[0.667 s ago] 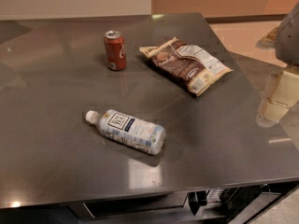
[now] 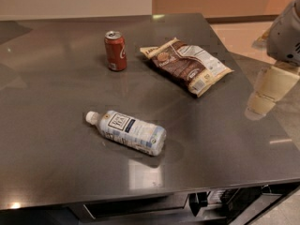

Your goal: Move brown chip bag near blue plastic bottle

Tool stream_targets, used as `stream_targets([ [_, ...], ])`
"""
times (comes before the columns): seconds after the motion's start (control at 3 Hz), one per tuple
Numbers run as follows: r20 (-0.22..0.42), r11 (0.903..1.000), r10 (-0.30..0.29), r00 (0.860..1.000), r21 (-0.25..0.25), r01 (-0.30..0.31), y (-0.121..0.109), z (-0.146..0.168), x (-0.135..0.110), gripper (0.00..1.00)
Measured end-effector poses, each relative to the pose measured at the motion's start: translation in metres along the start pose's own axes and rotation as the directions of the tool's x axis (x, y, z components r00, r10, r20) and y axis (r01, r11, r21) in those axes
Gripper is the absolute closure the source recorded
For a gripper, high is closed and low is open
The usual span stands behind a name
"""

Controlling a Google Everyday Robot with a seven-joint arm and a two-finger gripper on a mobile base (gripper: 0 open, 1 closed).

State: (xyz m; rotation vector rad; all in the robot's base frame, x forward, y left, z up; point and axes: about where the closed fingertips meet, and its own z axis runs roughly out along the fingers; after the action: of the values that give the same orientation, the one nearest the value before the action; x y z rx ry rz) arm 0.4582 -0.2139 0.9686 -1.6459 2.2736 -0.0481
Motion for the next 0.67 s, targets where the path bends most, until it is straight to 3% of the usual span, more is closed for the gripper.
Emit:
stream_targets([
  [0.67, 0.063, 0.9950, 0.099, 0.993, 0.000, -0.100, -0.054, 0.047, -0.013, 0.00],
])
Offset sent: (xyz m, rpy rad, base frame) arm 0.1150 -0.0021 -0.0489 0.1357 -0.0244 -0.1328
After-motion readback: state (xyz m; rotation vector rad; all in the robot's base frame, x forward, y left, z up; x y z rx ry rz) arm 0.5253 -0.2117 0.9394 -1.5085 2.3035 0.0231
